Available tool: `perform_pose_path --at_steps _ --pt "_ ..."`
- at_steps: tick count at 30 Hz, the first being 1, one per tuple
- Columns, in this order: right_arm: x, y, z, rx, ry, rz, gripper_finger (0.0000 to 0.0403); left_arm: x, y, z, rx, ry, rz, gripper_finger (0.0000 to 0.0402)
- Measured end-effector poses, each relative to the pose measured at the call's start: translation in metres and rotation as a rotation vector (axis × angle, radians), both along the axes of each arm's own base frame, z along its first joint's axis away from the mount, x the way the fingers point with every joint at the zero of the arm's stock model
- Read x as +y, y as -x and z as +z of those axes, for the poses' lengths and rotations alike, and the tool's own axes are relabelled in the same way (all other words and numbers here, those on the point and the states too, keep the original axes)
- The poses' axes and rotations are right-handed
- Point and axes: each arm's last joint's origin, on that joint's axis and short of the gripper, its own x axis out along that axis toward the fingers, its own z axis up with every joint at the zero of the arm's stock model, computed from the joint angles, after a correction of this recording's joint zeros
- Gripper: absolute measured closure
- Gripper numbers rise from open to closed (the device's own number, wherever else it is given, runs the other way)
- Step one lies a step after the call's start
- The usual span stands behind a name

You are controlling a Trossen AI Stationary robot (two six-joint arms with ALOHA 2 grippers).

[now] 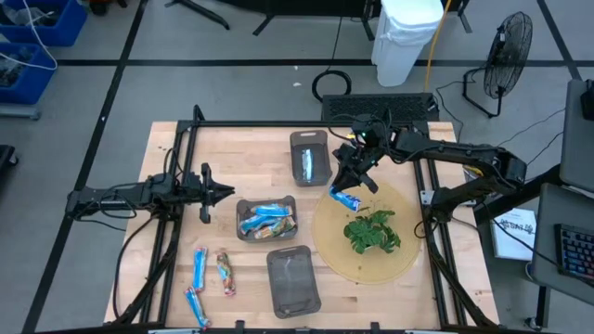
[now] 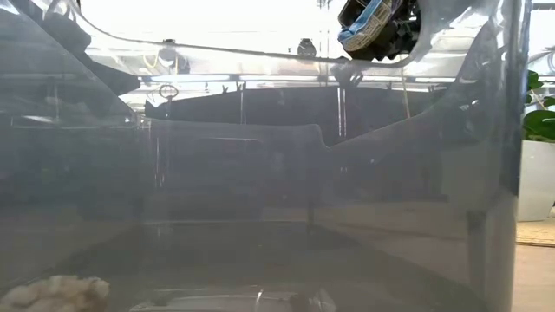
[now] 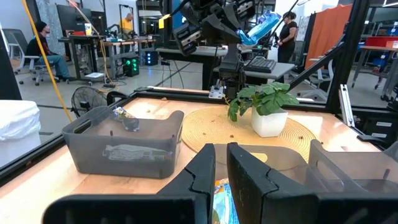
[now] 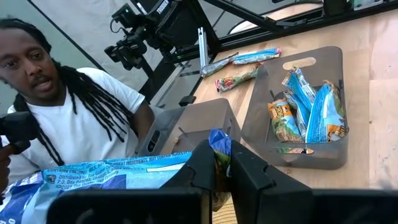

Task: Pick and place Granola Bars by type
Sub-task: Put the blue granola bar into the top black bin

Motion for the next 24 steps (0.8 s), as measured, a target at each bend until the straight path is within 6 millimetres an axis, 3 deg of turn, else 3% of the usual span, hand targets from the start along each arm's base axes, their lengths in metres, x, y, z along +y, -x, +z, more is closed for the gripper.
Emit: perform_pose_path --at_steps 15,24 --pt "-0.001 -0.001 0.001 -0.009 0.028 -0.027 0.0384 0.000 0.000 0.000 0.000 0.000 0.000 0.0355" --pt "-0.015 -0.013 -0.001 0.041 0.340 -0.517 0.0385 0.000 0.000 0.000 0.000 0.000 0.000 0.0355"
